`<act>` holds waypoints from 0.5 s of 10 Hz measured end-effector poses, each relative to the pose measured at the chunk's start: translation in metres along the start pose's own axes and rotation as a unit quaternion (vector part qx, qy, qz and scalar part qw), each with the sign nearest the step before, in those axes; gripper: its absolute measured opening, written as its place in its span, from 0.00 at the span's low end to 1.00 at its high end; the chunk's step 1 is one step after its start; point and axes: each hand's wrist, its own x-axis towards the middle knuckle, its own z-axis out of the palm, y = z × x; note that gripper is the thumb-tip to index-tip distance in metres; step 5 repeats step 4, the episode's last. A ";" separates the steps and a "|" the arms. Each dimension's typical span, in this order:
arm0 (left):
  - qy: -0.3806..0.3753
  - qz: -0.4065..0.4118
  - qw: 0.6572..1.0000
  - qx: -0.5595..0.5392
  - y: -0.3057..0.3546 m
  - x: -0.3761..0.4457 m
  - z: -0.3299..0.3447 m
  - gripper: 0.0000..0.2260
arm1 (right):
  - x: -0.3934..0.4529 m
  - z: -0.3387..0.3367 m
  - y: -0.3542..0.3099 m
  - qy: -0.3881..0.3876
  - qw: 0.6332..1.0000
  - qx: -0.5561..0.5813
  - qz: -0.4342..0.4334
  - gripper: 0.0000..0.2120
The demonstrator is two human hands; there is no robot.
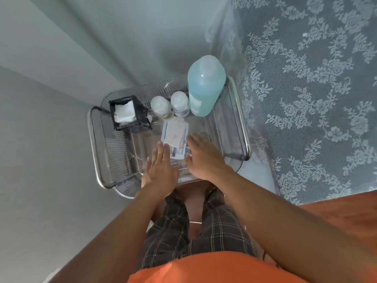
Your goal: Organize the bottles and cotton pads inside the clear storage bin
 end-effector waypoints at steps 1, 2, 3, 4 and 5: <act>-0.023 0.003 1.000 0.003 -0.005 0.020 0.009 0.36 | 0.018 0.021 0.001 -0.034 0.999 -0.029 -0.010 0.38; -0.021 0.002 1.000 0.005 -0.007 0.029 0.014 0.35 | 0.027 0.033 -0.004 -0.009 0.999 -0.032 -0.010 0.40; 0.001 0.004 1.000 -0.002 -0.005 0.030 0.013 0.36 | 0.029 0.039 -0.005 0.005 0.999 -0.038 -0.016 0.41; 0.005 0.000 1.000 -0.005 -0.004 0.031 0.012 0.37 | 0.028 0.038 -0.005 0.011 0.999 -0.050 -0.010 0.42; 0.005 0.000 1.000 -0.005 -0.004 0.031 0.012 0.37 | 0.028 0.038 -0.005 0.011 0.999 -0.050 -0.010 0.42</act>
